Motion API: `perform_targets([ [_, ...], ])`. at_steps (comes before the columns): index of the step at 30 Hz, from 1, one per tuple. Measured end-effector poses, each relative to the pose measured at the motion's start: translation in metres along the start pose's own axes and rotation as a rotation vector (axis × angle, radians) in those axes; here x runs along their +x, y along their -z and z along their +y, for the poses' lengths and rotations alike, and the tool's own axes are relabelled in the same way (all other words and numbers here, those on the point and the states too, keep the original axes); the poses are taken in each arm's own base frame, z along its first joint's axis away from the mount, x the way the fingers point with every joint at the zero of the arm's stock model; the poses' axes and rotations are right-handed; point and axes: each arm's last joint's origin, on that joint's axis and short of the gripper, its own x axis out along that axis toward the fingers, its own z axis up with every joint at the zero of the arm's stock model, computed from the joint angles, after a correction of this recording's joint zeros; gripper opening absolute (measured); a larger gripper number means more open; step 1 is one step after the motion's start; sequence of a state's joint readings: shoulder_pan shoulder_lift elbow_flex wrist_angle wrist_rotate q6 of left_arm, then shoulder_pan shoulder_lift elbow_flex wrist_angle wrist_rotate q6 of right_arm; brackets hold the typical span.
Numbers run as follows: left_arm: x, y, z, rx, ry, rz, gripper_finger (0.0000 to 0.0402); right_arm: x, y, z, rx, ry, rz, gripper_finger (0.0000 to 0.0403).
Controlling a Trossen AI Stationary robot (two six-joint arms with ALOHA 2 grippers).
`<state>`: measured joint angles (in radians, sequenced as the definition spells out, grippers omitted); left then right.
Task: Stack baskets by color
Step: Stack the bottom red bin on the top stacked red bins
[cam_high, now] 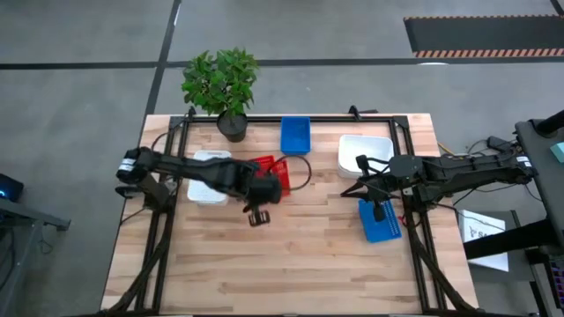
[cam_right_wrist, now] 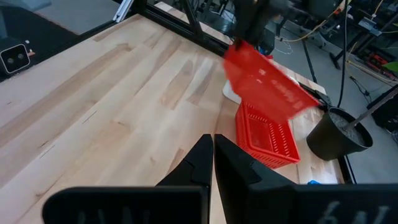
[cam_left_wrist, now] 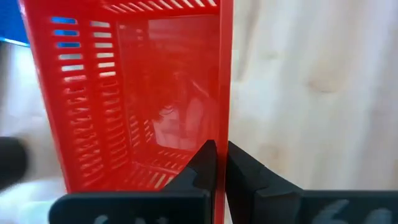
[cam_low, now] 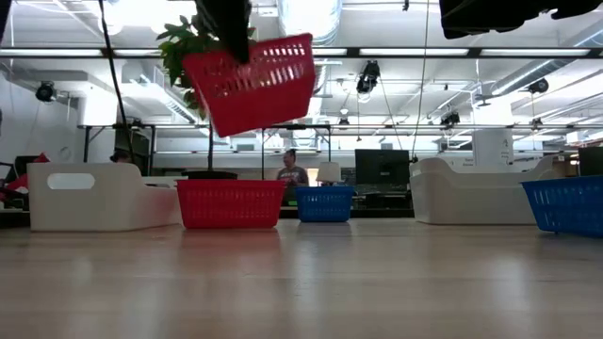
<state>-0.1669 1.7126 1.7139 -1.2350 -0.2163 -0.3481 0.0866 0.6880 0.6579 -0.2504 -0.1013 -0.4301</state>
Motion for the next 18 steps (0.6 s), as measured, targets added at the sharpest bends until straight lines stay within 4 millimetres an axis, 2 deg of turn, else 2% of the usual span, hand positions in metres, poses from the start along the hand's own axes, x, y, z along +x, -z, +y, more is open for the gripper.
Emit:
perform_targets([
  [9, 0.042, 0.006, 0.042, 0.088, -0.146, 0.145, 0.0, 0.0, 0.001, 0.0, 0.005, -0.002, 0.004, 0.0009],
  [18, 0.073, 0.012, 0.063, 0.076, -0.233, 0.237, 0.0, 0.0, 0.001, 0.0, 0.014, -0.002, 0.006, 0.0009],
])
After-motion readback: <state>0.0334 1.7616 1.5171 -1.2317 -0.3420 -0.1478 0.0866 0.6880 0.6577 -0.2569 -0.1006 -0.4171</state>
